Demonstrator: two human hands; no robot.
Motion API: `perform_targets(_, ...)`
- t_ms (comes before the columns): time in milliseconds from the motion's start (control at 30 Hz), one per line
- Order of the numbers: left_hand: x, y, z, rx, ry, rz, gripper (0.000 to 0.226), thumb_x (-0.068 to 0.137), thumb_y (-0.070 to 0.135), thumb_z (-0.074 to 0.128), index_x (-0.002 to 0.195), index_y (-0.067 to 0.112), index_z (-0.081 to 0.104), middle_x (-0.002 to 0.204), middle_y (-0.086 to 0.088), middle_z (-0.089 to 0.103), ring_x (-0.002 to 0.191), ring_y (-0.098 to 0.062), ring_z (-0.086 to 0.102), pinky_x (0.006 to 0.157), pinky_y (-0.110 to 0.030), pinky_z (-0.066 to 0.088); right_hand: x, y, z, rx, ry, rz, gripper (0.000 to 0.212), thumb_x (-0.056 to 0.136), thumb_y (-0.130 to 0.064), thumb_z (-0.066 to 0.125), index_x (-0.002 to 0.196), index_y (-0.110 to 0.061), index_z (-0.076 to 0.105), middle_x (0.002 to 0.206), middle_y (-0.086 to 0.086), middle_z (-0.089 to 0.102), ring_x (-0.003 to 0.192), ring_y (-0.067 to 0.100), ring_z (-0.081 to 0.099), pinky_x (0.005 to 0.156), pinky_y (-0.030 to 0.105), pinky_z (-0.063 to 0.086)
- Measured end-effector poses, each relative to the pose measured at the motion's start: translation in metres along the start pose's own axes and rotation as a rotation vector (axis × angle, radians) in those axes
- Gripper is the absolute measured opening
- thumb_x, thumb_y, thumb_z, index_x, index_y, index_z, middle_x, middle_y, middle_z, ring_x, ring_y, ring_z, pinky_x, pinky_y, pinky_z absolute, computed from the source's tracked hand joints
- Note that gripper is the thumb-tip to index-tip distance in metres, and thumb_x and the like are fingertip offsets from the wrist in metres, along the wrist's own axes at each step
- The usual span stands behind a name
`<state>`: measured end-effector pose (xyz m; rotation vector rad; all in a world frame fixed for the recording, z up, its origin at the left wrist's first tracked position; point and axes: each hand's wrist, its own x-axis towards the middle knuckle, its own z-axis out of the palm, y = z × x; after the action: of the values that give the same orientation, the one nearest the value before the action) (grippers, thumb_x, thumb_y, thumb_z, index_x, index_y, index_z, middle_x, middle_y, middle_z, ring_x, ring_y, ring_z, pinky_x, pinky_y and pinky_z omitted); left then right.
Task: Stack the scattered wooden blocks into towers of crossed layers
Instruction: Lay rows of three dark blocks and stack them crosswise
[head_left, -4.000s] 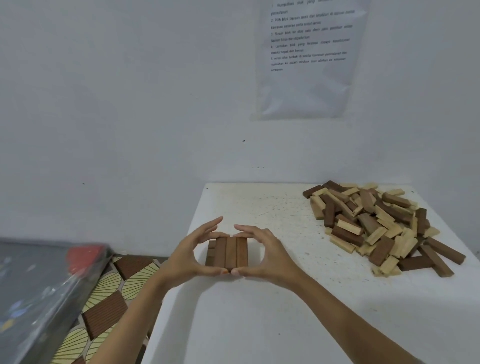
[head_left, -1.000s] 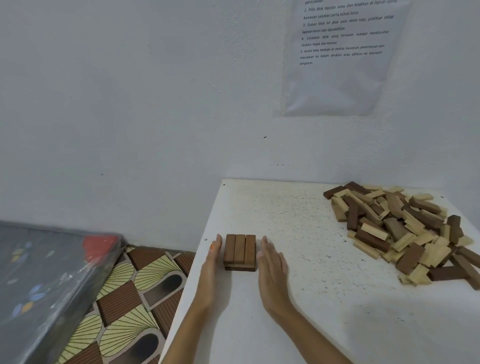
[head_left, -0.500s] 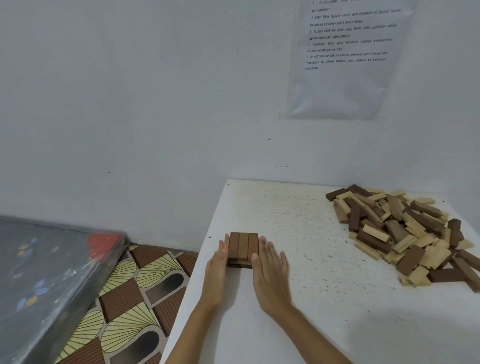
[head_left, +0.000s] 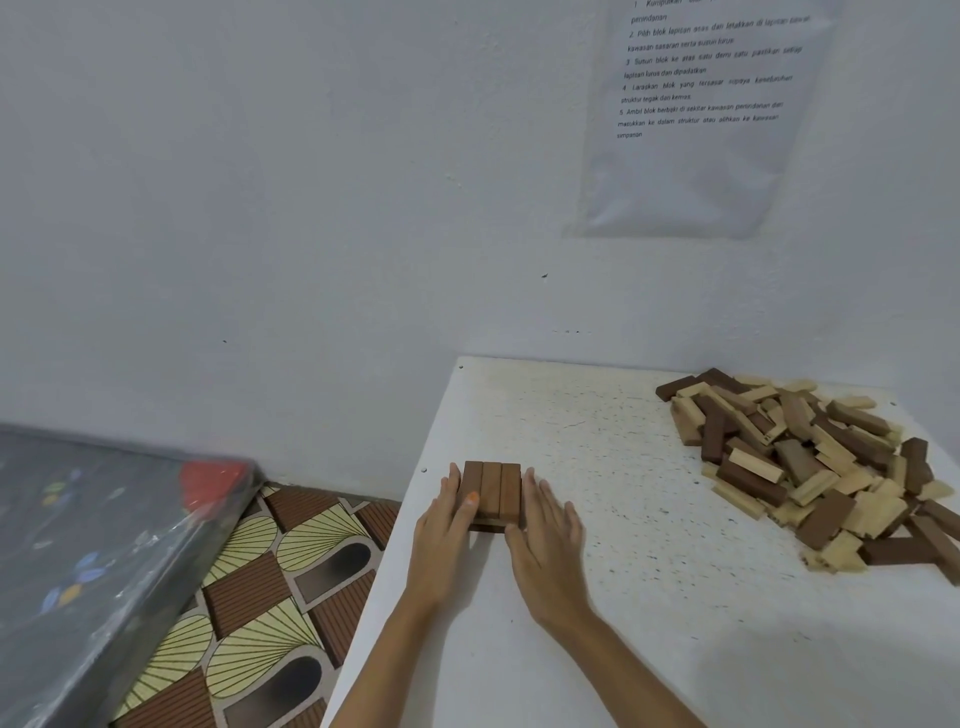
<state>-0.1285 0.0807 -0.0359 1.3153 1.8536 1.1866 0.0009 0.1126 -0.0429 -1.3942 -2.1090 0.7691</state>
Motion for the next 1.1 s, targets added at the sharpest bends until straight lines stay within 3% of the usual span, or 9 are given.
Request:
perform_targets(167, 0.001, -0.009, 0.000, -0.001, 0.016, 0.046, 0.063, 0.084, 0.066, 0.037, 0.141, 0.045, 0.023, 0.154, 0.009, 0.034, 0.143, -0.010, 0.030, 0.116, -0.046, 0.026, 0.000, 0.000, 0.000, -0.033, -0.017, -0.010, 0.079, 0.080, -0.051, -0.006, 0.154, -0.021, -0.005, 0.161, -0.010, 0.005, 0.143, -0.004, -0.008, 0.116, 0.026, -0.017)
perform_targets(400, -0.002, -0.001, 0.002, 0.089, 0.042, 0.110, 0.056, 0.099, 0.039, 0.047, 0.150, 0.034, 0.024, 0.158, 0.005, 0.025, 0.147, -0.016, 0.019, 0.121, -0.040, 0.016, 0.000, -0.002, -0.001, -0.064, -0.023, -0.011, 0.083, 0.078, -0.054, -0.013, 0.153, -0.019, -0.007, 0.161, -0.010, 0.004, 0.139, -0.007, -0.009, 0.115, 0.026, -0.017)
perform_targets(533, -0.002, -0.008, 0.005, 0.193, 0.051, 0.210, 0.061, 0.096, 0.043, 0.046, 0.152, 0.029, 0.025, 0.158, 0.003, 0.023, 0.147, -0.018, 0.017, 0.118, -0.037, 0.016, 0.000, -0.001, 0.000, -0.060, -0.016, -0.009, 0.082, 0.079, -0.055, -0.013, 0.153, -0.020, -0.006, 0.161, -0.011, 0.006, 0.142, -0.005, -0.006, 0.117, 0.028, -0.015)
perform_targets(667, 0.000, -0.022, 0.001, 0.466, 0.040, 0.383, 0.044, 0.105, 0.044, 0.025, 0.131, 0.015, 0.046, 0.149, -0.022, 0.038, 0.134, -0.041, 0.043, 0.093, -0.043, 0.045, 0.000, -0.001, 0.000, -0.049, -0.012, -0.011, 0.081, 0.080, -0.055, -0.012, 0.154, -0.020, -0.004, 0.161, -0.011, 0.007, 0.141, -0.006, -0.006, 0.116, 0.027, -0.015)
perform_targets(733, 0.004, -0.034, 0.005, 0.525, 0.067, 0.432, 0.042, 0.105, 0.044, 0.024, 0.121, 0.014, 0.049, 0.143, -0.028, 0.042, 0.129, -0.042, 0.047, 0.087, -0.037, 0.043, 0.000, -0.001, 0.000, -0.048, -0.012, -0.012, 0.081, 0.081, -0.055, -0.012, 0.153, -0.020, -0.004, 0.161, -0.011, 0.008, 0.143, -0.004, -0.004, 0.116, 0.028, -0.015)
perform_targets(833, 0.005, -0.039, 0.007, 0.542, 0.090, 0.472, 0.034, 0.104, 0.039, 0.036, 0.120, 0.013, 0.049, 0.144, -0.029, 0.042, 0.129, -0.043, 0.047, 0.086, -0.038, 0.046, 0.000, -0.001, 0.000, -0.046, -0.016, -0.014, 0.081, 0.081, -0.055, -0.011, 0.153, -0.020, -0.004, 0.161, -0.011, 0.008, 0.142, -0.006, -0.005, 0.117, 0.028, -0.015)
perform_targets(900, 0.010, -0.045, 0.008, 0.535, 0.099, 0.509, 0.028, 0.096, 0.028, 0.057, 0.119, 0.013, 0.051, 0.147, -0.025, 0.039, 0.131, -0.041, 0.046, 0.084, -0.040, 0.048, -0.001, -0.001, 0.000, -0.041, -0.013, -0.016, 0.081, 0.081, -0.055, -0.011, 0.154, -0.020, -0.003, 0.161, -0.011, 0.008, 0.140, -0.007, -0.006, 0.117, 0.028, -0.015)
perform_targets(1000, 0.011, -0.049, 0.010, 0.464, 0.070, 0.481, 0.047, 0.080, 0.015, 0.078, 0.119, 0.014, 0.052, 0.150, -0.018, 0.033, 0.132, -0.038, 0.044, 0.084, -0.041, 0.049, -0.001, -0.001, 0.000, -0.036, -0.007, -0.022, 0.080, 0.081, -0.055, -0.011, 0.154, -0.020, -0.003, 0.161, -0.011, 0.008, 0.140, -0.007, -0.006, 0.116, 0.026, -0.016)
perform_targets(1100, 0.011, -0.048, 0.009, 0.467, 0.127, 0.569, 0.035, 0.096, 0.035, 0.055, 0.125, 0.016, 0.047, 0.149, -0.018, 0.033, 0.133, -0.035, 0.042, 0.090, -0.036, 0.045, -0.002, -0.001, -0.001, -0.004, -0.004, -0.013, 0.080, 0.082, -0.055, -0.009, 0.154, -0.021, -0.001, 0.161, -0.012, 0.008, 0.140, -0.009, -0.006, 0.114, 0.022, -0.018)
